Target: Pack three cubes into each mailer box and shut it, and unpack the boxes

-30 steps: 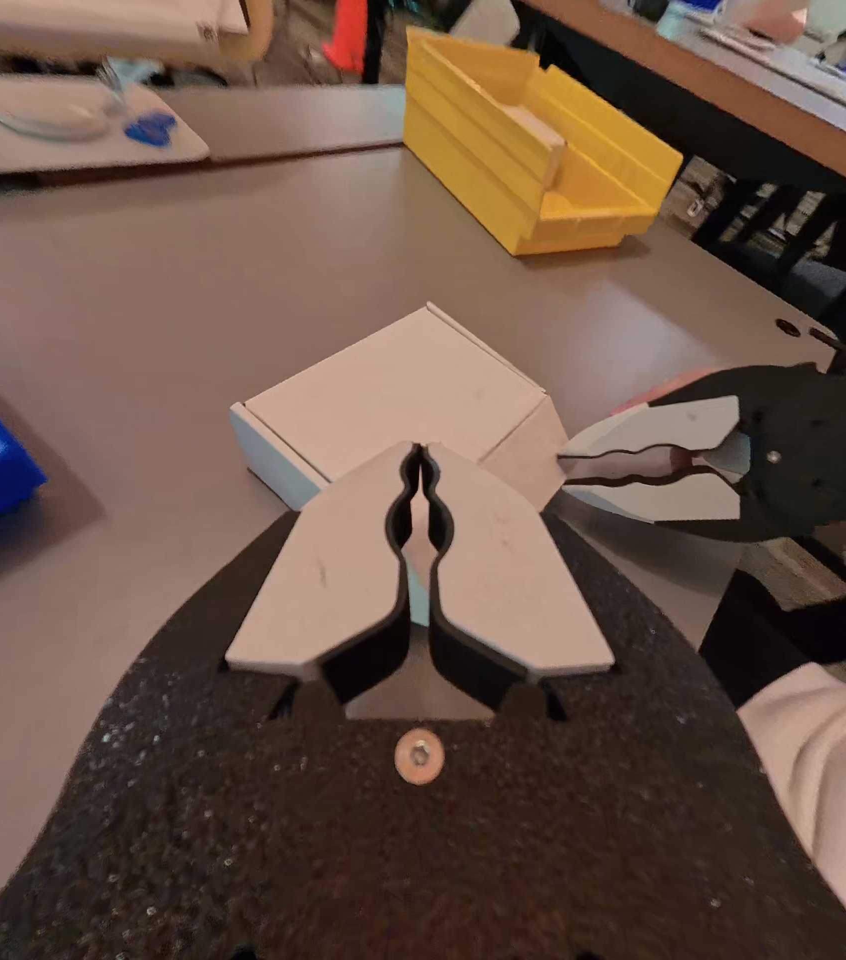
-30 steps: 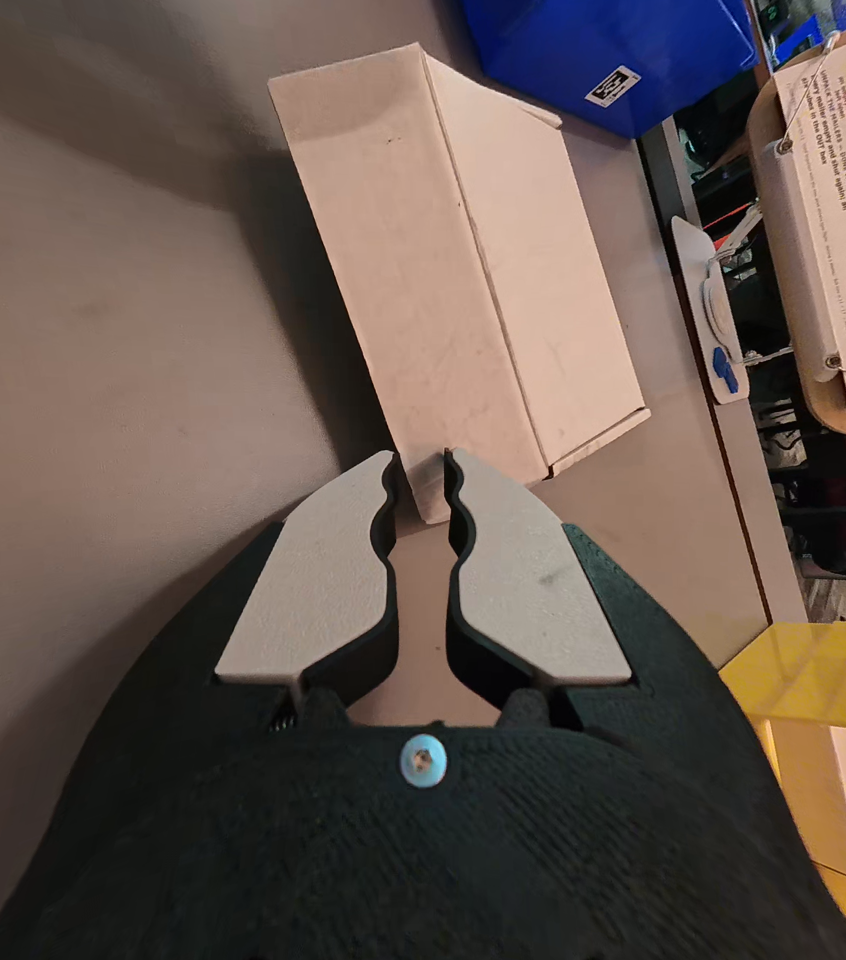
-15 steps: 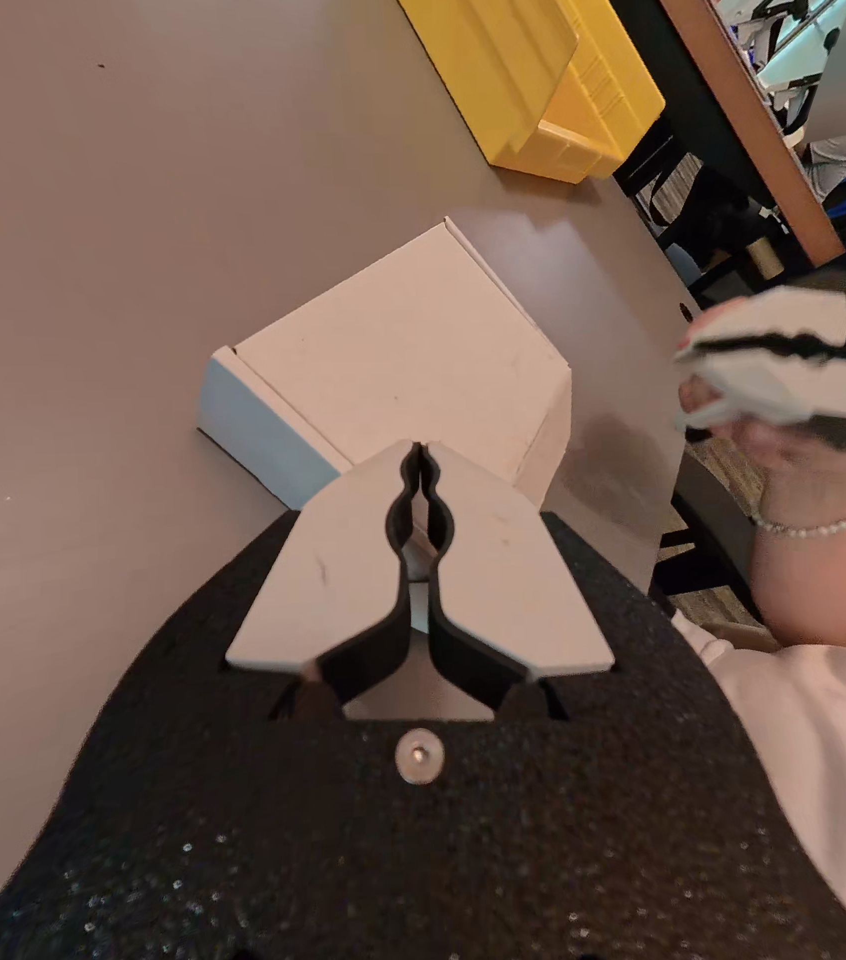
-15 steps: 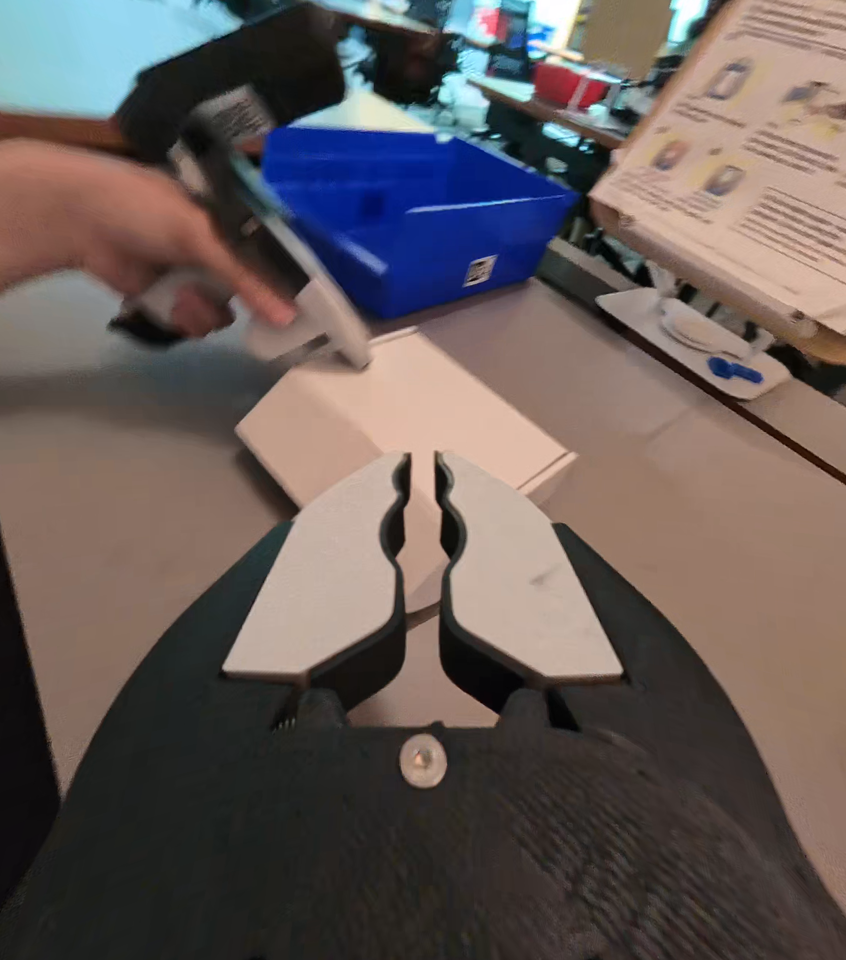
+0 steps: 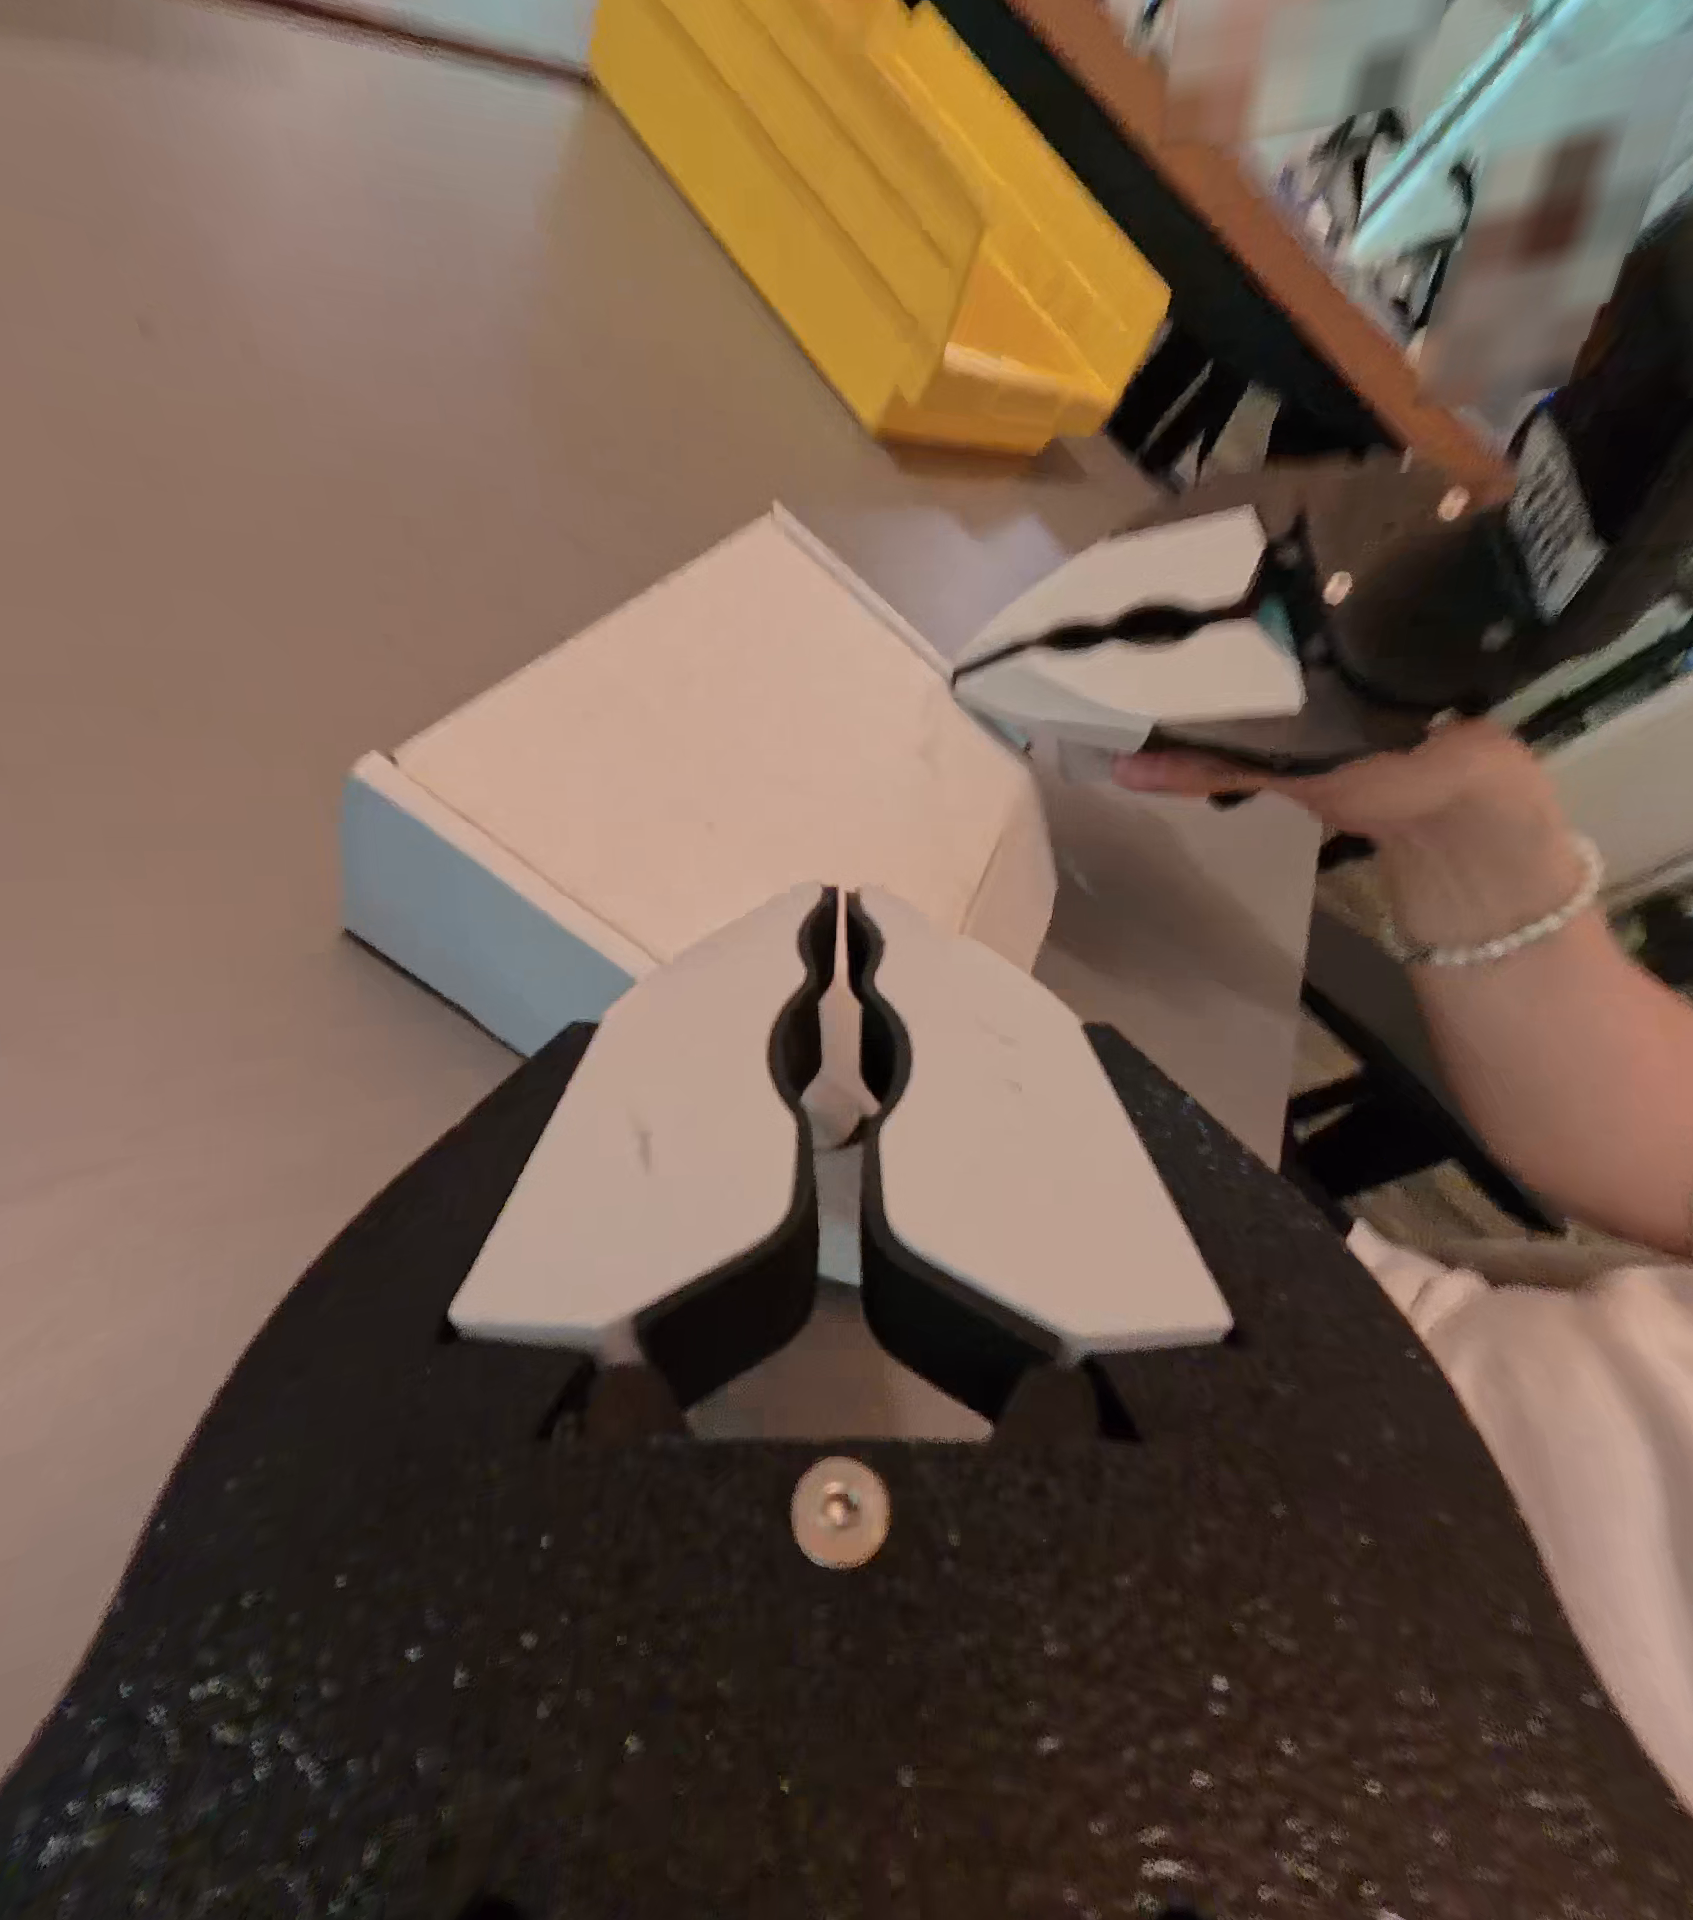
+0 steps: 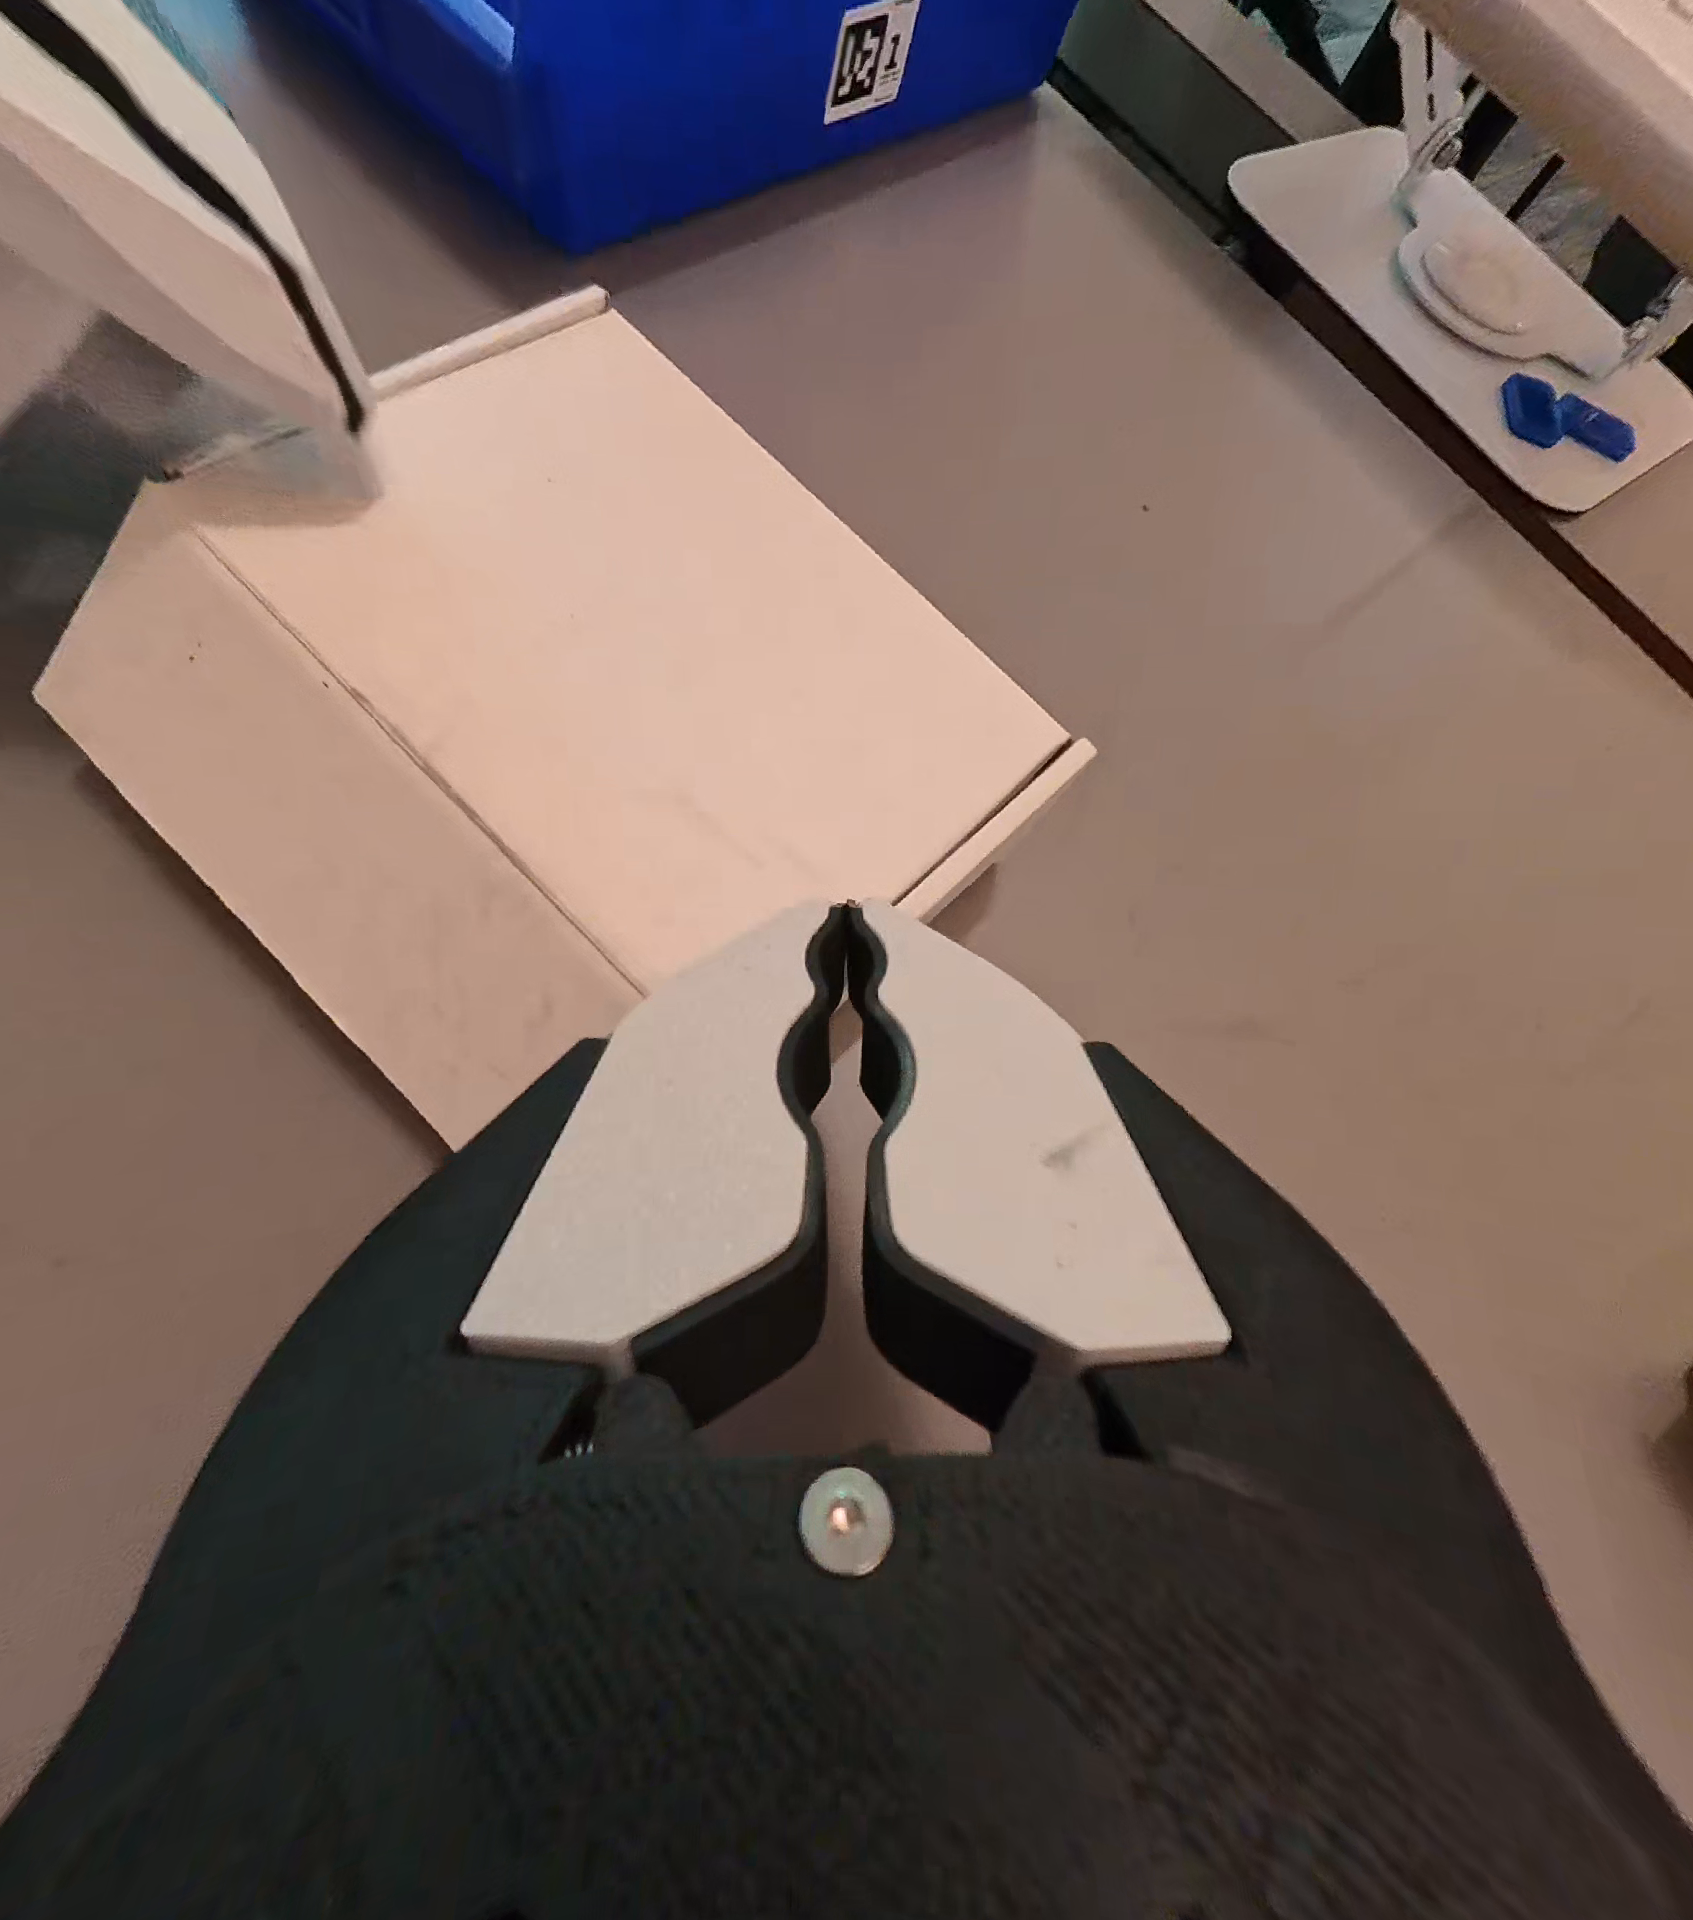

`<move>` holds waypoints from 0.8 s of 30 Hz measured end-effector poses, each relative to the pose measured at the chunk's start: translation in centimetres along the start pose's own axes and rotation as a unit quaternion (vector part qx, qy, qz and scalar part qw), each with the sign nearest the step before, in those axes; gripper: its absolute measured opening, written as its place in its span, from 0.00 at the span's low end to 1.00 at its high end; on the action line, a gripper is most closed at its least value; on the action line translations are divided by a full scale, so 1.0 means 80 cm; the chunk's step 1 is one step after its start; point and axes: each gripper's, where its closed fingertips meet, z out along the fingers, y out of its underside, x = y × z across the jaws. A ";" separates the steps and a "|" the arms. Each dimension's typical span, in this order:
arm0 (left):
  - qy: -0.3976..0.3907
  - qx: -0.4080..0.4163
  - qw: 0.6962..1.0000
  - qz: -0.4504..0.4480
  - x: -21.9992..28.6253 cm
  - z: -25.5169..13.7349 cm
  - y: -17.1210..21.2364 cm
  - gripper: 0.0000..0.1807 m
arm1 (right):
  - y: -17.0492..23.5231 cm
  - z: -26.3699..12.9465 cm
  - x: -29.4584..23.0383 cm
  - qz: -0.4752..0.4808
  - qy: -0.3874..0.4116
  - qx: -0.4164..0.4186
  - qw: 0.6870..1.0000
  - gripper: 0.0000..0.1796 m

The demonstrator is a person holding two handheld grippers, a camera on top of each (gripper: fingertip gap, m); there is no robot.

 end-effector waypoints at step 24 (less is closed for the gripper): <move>-0.168 -0.089 0.980 0.049 -0.039 -0.003 0.010 0.00 | 0.015 0.013 0.011 0.400 -0.281 -0.035 0.871 0.56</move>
